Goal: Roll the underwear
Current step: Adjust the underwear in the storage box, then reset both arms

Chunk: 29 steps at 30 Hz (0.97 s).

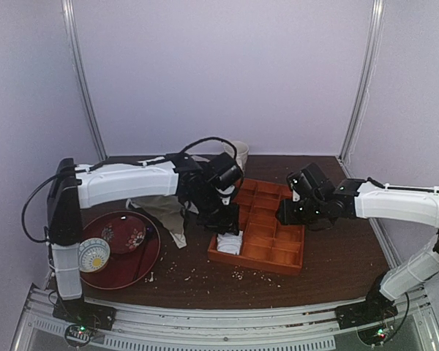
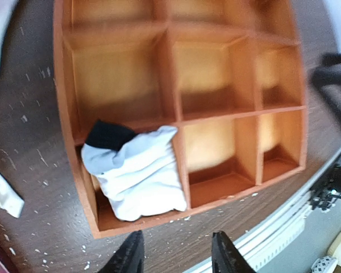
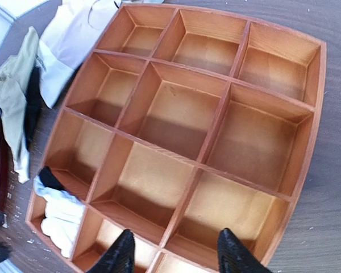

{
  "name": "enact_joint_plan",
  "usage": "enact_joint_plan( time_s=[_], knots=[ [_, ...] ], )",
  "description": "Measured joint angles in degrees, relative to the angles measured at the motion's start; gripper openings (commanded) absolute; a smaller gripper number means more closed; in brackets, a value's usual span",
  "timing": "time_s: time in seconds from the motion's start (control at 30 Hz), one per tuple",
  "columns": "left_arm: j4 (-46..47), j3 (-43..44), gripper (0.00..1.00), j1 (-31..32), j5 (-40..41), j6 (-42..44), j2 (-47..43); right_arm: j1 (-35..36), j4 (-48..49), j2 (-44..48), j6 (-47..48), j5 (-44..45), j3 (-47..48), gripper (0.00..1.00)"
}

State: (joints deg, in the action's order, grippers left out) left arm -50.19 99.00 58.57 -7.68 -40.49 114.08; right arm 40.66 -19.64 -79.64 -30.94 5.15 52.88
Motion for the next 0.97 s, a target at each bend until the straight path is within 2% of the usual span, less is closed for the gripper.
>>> enact_joint_plan(
  time_s=[0.07, 0.17, 0.2, 0.23, 0.27, 0.3, 0.5, 0.97],
  knots=[
    [1.25, -0.79, 0.71, -0.02, 1.44, 0.28, -3.32, -0.39, 0.87, 0.70, -0.74, -1.11, -0.79, 0.53],
    [3.72, -3.72, 0.97, -0.11, 3.02, 0.79, -8.15, -1.81, 2.40, 2.54, -1.97, -3.32, -3.48, 0.58],
    [4.83, -5.68, 0.98, -0.24, 3.61, 0.74, -10.12, -2.29, 2.45, 2.84, -2.16, -3.72, -3.91, 0.63],
    [5.51, -7.19, 0.98, -0.35, 4.02, 1.01, -11.47, -2.69, 2.51, 3.37, -2.47, -4.02, -4.50, 0.71],
    [5.97, -8.37, 0.98, -0.48, 4.26, 1.03, -12.33, -2.95, 2.51, 3.89, -2.62, -4.26, -4.90, 0.95],
    [6.56, -9.79, 0.98, -0.70, 4.52, 1.05, -13.18, -3.13, 2.49, 4.28, -3.15, -4.35, -5.09, 0.99],
    [7.26, -13.90, 0.98, -1.97, 6.54, 1.75, -14.93, -3.34, 2.32, 7.45, -2.93, -5.66, -5.20, 1.00],
    [7.74, -15.13, 0.98, -2.99, 9.66, 2.82, -18.08, -3.34, 0.11, 12.20, -2.19, -7.74, -5.16, 1.00]
  ],
)
